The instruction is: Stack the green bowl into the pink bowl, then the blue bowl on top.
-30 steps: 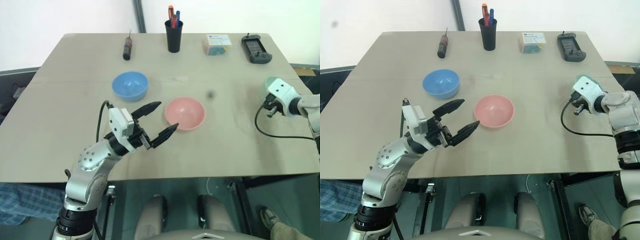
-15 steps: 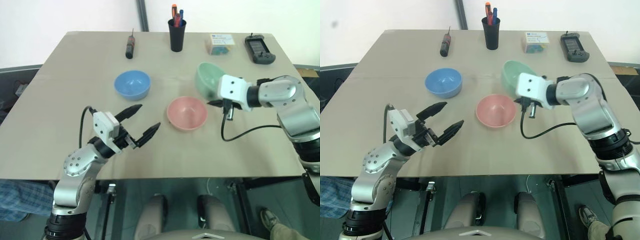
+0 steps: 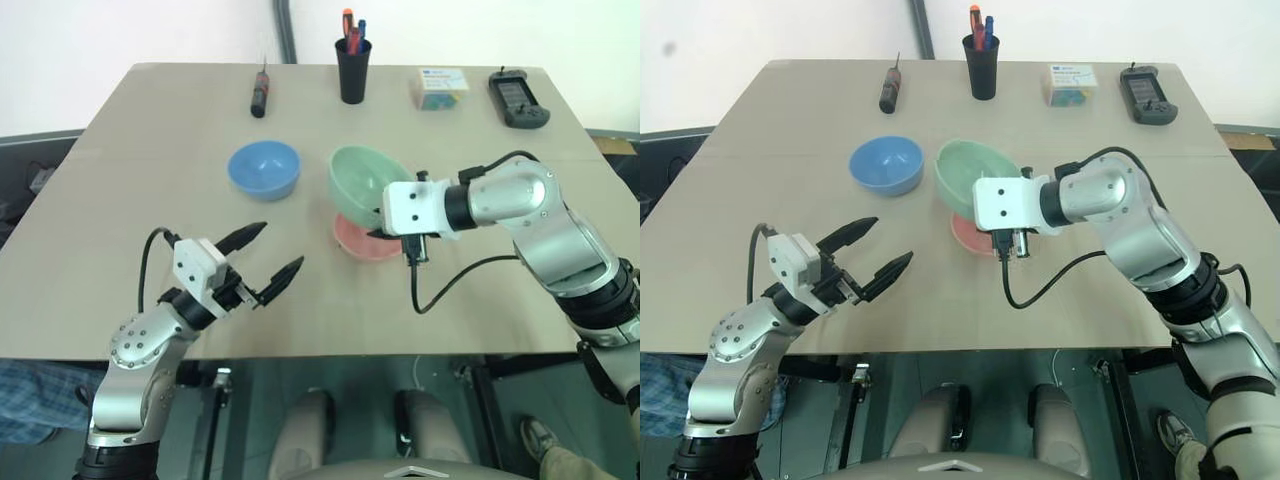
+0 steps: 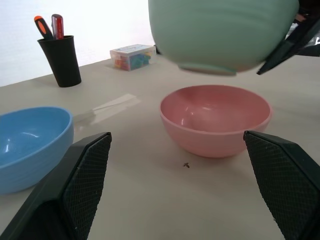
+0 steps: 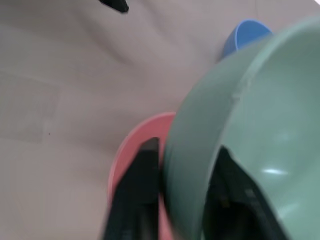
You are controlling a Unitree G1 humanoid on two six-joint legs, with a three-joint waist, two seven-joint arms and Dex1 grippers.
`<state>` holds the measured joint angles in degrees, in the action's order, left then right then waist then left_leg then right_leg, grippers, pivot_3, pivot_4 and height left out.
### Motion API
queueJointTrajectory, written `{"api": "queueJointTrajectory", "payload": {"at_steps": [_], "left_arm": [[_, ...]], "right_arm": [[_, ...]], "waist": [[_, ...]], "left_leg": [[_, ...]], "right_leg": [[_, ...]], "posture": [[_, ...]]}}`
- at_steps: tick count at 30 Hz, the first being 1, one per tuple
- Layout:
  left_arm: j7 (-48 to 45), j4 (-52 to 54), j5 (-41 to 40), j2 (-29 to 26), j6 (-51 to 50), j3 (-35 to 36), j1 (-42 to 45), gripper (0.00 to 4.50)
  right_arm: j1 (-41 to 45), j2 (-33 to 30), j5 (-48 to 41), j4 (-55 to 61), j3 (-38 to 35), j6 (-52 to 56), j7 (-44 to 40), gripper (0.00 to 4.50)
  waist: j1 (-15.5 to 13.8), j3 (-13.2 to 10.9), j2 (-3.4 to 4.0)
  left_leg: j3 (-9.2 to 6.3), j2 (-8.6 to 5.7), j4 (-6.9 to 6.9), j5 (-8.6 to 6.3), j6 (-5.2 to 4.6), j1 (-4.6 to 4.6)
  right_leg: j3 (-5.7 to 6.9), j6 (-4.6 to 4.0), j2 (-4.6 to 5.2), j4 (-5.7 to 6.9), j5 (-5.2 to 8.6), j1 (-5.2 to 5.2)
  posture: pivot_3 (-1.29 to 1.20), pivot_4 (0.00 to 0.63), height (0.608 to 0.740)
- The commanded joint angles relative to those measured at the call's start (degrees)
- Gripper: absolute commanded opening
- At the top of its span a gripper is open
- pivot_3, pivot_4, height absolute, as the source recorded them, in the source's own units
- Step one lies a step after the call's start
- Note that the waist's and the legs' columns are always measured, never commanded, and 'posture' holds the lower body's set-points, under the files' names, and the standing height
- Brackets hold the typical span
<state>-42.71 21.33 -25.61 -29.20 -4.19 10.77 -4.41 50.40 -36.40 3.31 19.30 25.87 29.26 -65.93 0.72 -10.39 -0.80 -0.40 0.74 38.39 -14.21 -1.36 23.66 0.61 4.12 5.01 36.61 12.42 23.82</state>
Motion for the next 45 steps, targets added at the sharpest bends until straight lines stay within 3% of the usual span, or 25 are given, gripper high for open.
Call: {"api": "queueJointTrajectory", "payload": {"at_steps": [1,5,8,13,17,22,31,45], "left_arm": [[-0.1,1.3,0.2,-0.4,1.3,0.7,-0.1,4.50],[-0.1,1.3,0.1,-0.3,1.3,0.5,0.1,4.50],[0.0,1.1,0.0,-0.1,1.1,0.4,0.8,4.50],[2.2,0.0,1.0,0.5,0.4,-0.1,3.9,4.50],[8.2,-1.7,10.6,-1.8,-4.2,-3.0,10.2,4.50],[13.3,-6.8,18.5,-4.1,-8.9,-5.3,18.9,4.50],[10.7,-23.3,27.5,-8.6,-4.1,-11.7,33.6,4.50],[2.7,-44.6,34.2,-9.6,3.0,-19.3,47.5,4.50]], "right_arm": [[1.3,-0.1,0.4,2.2,-0.8,0.6,0.4,2.86],[0.9,0.4,-0.3,2.7,-2.8,4.5,2.2,4.45],[0.5,0.7,-3.3,3.5,-5.8,8.9,2.7,4.45],[-2.0,2.3,-12.6,6.8,-17.2,20.7,5.4,4.45],[-5.5,3.1,-24.3,10.2,-31.8,26.7,5.7,4.45],[-9.7,0.3,-34.9,12.1,-43.5,29.6,5.7,4.45],[-21.1,-10.2,-41.7,12.3,-50.9,26.7,7.0,4.45],[-25.9,-15.3,-45.6,12.3,-53.0,23.3,12.7,4.45]], "waist": [[0.0,0.0,0.00],[-0.1,0.0,0.00],[-0.1,0.0,0.00],[-0.3,0.0,-0.02],[-0.7,0.0,-0.02],[-0.9,0.0,-0.03],[-1.0,0.0,-0.03],[-0.8,0.0,-0.05]], "left_leg": [[0.00,0.00,0.00,0.00,0.00,0.00],[0.00,-0.01,0.01,0.00,0.00,0.00],[0.00,-0.01,0.01,0.00,0.00,0.00],[-0.03,-0.02,0.01,0.00,0.00,0.02],[-0.07,-0.04,0.01,0.00,0.00,0.03],[-0.05,-0.05,0.01,0.00,-0.01,0.01],[-0.01,-0.05,0.01,0.00,-0.01,0.01],[-0.01,-0.05,0.04,0.00,-0.01,0.05]], "right_leg": [[0.00,0.00,0.00,0.01,0.00,0.00],[0.01,0.00,0.01,0.02,0.00,-0.01],[0.00,0.00,0.01,0.03,0.00,-0.01],[0.03,0.00,0.02,0.03,0.00,-0.02],[0.07,0.00,0.02,0.04,0.00,-0.04],[0.06,0.00,0.01,0.09,-0.01,-0.04],[0.05,0.01,0.00,0.09,0.00,-0.04],[0.04,0.02,0.01,0.09,0.00,-0.03]], "posture": [[0.00,0.150,0.740],[0.00,0.150,0.740],[0.00,0.150,0.740],[0.00,0.150,0.740],[0.00,0.150,0.740],[0.00,0.150,0.740],[0.00,0.150,0.740],[0.00,0.150,0.740]]}}
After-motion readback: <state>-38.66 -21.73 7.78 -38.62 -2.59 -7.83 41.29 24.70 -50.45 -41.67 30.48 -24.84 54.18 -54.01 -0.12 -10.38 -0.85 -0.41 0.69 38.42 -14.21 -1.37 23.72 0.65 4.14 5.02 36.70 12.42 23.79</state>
